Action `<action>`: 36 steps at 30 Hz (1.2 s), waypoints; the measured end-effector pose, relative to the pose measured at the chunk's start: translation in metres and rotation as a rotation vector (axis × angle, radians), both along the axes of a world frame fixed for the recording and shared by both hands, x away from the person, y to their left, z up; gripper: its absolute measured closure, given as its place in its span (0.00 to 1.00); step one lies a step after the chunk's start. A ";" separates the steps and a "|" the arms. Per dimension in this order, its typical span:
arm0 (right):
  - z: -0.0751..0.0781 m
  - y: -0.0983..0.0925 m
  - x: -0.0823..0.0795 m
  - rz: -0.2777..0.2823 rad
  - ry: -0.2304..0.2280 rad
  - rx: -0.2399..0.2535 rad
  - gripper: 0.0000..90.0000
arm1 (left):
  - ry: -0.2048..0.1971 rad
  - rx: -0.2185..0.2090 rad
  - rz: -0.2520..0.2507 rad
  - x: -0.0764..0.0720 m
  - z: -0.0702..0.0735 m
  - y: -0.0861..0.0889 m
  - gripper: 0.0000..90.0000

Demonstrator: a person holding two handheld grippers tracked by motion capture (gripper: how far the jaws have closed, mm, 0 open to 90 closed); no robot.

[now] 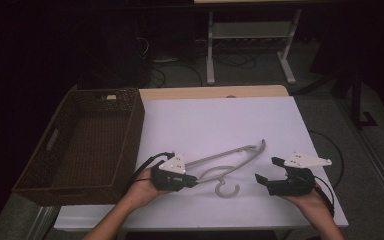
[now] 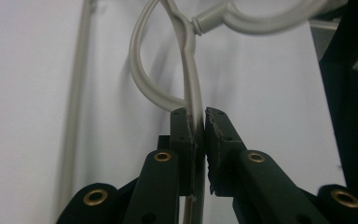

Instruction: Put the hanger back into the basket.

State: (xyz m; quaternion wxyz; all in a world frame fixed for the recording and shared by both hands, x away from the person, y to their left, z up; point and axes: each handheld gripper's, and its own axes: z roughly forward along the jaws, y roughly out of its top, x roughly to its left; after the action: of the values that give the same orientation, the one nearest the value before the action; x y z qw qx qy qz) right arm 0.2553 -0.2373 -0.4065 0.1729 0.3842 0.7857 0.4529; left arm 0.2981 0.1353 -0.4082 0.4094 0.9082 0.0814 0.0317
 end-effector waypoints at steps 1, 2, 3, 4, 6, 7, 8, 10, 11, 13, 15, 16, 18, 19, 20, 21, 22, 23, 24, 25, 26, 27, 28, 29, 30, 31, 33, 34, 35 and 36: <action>0.000 0.000 0.000 -0.001 -0.001 0.000 0.18 | 0.000 -0.010 0.008 0.000 0.002 0.001 0.92; 0.000 0.000 0.000 -0.002 0.000 0.001 0.18 | 0.001 -0.021 0.016 0.001 0.004 0.002 0.92; 0.000 0.000 0.000 -0.002 -0.001 0.001 0.18 | -0.001 -0.032 0.019 0.002 0.005 0.004 0.92; 0.000 0.000 0.000 -0.003 -0.001 0.001 0.18 | -0.009 -0.032 0.027 0.002 0.007 0.005 0.92; 0.000 0.000 0.000 -0.004 -0.001 0.000 0.18 | -0.009 -0.048 0.042 0.003 0.010 0.008 0.93; 0.000 -0.001 0.000 -0.004 -0.001 0.002 0.18 | -0.011 -0.060 0.047 0.003 0.012 0.009 0.93; 0.000 -0.001 0.000 -0.005 0.000 0.002 0.18 | -0.008 -0.066 0.050 0.003 0.013 0.010 0.93; 0.000 -0.001 0.000 -0.004 -0.002 0.001 0.18 | -0.013 -0.076 0.054 0.003 0.016 0.010 0.93; 0.000 -0.001 0.001 -0.002 -0.003 -0.001 0.18 | -0.018 -0.077 0.054 0.003 0.017 0.011 0.93; 0.000 0.000 0.000 -0.004 0.003 0.000 0.18 | -0.020 -0.091 0.060 0.002 0.020 0.011 0.93; 0.000 0.000 0.000 -0.002 -0.002 -0.001 0.18 | -0.029 -0.095 0.060 0.002 0.023 0.012 0.93; 0.000 0.000 0.000 -0.002 -0.002 -0.001 0.18 | -0.030 -0.105 0.064 0.001 0.025 0.012 0.93; 0.000 0.000 0.000 -0.002 -0.002 -0.001 0.18 | -0.028 -0.122 0.068 0.001 0.029 0.014 0.93; 0.000 0.000 0.000 -0.003 -0.001 0.001 0.18 | -0.031 -0.128 0.069 0.001 0.031 0.015 0.93; 0.000 0.000 0.000 -0.002 -0.001 0.001 0.18 | -0.036 -0.130 0.069 0.001 0.032 0.015 0.93; 0.000 0.000 0.000 -0.002 -0.002 0.000 0.18 | -0.032 -0.138 0.073 0.001 0.034 0.015 0.93; 0.000 0.000 0.000 -0.002 -0.001 0.001 0.18 | -0.041 -0.137 0.072 0.001 0.036 0.015 0.93; 0.000 0.000 0.000 -0.002 -0.001 0.000 0.18 | -0.042 -0.141 0.076 0.000 0.038 0.015 0.93; 0.000 0.000 0.000 -0.002 -0.001 0.000 0.18 | -0.049 -0.137 0.075 0.000 0.040 0.015 0.93; 0.000 0.000 0.000 -0.001 -0.001 0.001 0.18 | -0.052 -0.140 0.078 0.000 0.041 0.015 0.93; 0.000 0.000 0.000 -0.002 0.000 0.000 0.18 | -0.051 -0.145 0.082 0.000 0.043 0.016 0.93; 0.000 0.000 0.000 -0.002 -0.001 0.000 0.18 | -0.059 -0.147 0.080 0.000 0.045 0.016 0.93; 0.000 -0.001 0.000 -0.003 -0.002 0.000 0.18 | -0.061 -0.151 0.083 -0.001 0.047 0.017 0.93; 0.000 -0.001 0.000 -0.003 -0.004 0.001 0.18 | -0.060 -0.154 0.085 -0.001 0.049 0.017 0.93; 0.000 -0.001 0.000 -0.005 -0.002 0.002 0.18 | -0.062 -0.165 0.087 -0.001 0.050 0.018 0.93; 0.000 -0.001 0.000 -0.004 -0.004 0.002 0.18 | -0.065 -0.162 0.087 -0.001 0.052 0.018 0.93; 0.000 -0.002 0.000 -0.009 -0.005 0.003 0.18 | -0.067 -0.171 0.097 -0.002 0.057 0.020 0.93; 0.000 -0.002 0.000 -0.010 -0.006 0.005 0.18 | -0.066 -0.176 0.100 -0.001 0.059 0.021 0.92; 0.000 -0.002 0.000 -0.010 -0.009 0.005 0.18 | -0.061 -0.182 0.106 -0.001 0.062 0.022 0.92; 0.001 -0.003 0.000 -0.011 -0.009 0.005 0.18 | -0.057 -0.185 0.109 0.000 0.065 0.023 0.92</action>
State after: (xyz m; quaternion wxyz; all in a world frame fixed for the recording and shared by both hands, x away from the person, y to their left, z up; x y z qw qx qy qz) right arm 0.2554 -0.2399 -0.4059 0.1780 0.3867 0.7817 0.4558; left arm 0.2977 0.1586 -0.3437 0.4913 0.8594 0.1214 0.0722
